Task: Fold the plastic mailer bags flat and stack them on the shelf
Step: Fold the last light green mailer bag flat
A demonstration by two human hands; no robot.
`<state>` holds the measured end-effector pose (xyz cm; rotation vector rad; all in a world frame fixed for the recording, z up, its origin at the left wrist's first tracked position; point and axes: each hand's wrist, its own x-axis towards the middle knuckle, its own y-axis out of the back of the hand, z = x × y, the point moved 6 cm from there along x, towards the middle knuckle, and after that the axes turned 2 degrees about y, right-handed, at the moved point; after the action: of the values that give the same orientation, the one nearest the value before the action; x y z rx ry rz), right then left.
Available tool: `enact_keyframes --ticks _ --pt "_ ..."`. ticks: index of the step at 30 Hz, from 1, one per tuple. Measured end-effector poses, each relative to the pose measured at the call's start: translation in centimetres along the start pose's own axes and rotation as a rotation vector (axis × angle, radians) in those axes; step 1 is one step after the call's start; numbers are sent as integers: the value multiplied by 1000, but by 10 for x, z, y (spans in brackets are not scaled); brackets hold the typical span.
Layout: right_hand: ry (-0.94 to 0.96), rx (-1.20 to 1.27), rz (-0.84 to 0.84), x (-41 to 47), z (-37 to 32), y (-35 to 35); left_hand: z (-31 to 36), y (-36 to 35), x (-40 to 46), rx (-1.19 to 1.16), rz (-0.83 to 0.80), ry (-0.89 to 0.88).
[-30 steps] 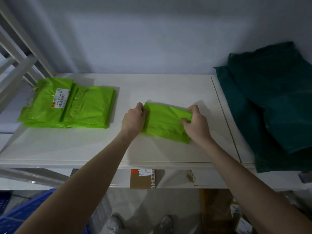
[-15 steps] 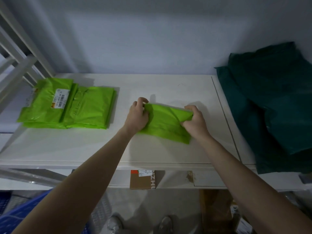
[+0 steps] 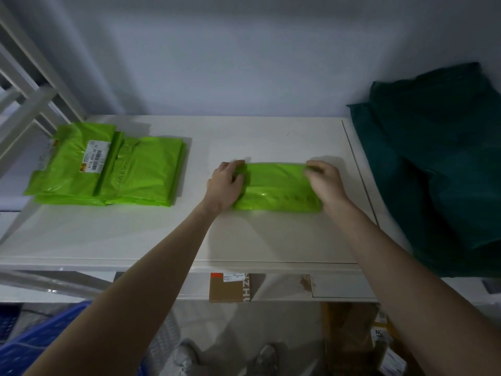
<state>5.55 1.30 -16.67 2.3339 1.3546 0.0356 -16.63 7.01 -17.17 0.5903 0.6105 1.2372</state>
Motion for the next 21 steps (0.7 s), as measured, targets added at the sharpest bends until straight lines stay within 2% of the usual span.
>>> enact_keyframes --ticks 3,6,8,12,17,21 --pt "40 16 121 7 -6 6 2 3 1 -80 101 15" --pt "37 -29 138 11 -9 3 13 11 -7 121 294 -70" --pt "38 -53 131 14 -10 0 26 13 -15 239 353 -183" --pt "33 -46 108 12 -11 -5 45 -4 -23 367 185 -429" --pt "69 -124 87 9 -11 -6 24 -24 -14 447 42 -396" --pt "188 -533 97 1 -21 -10 19 -28 -13 456 -2 -391"
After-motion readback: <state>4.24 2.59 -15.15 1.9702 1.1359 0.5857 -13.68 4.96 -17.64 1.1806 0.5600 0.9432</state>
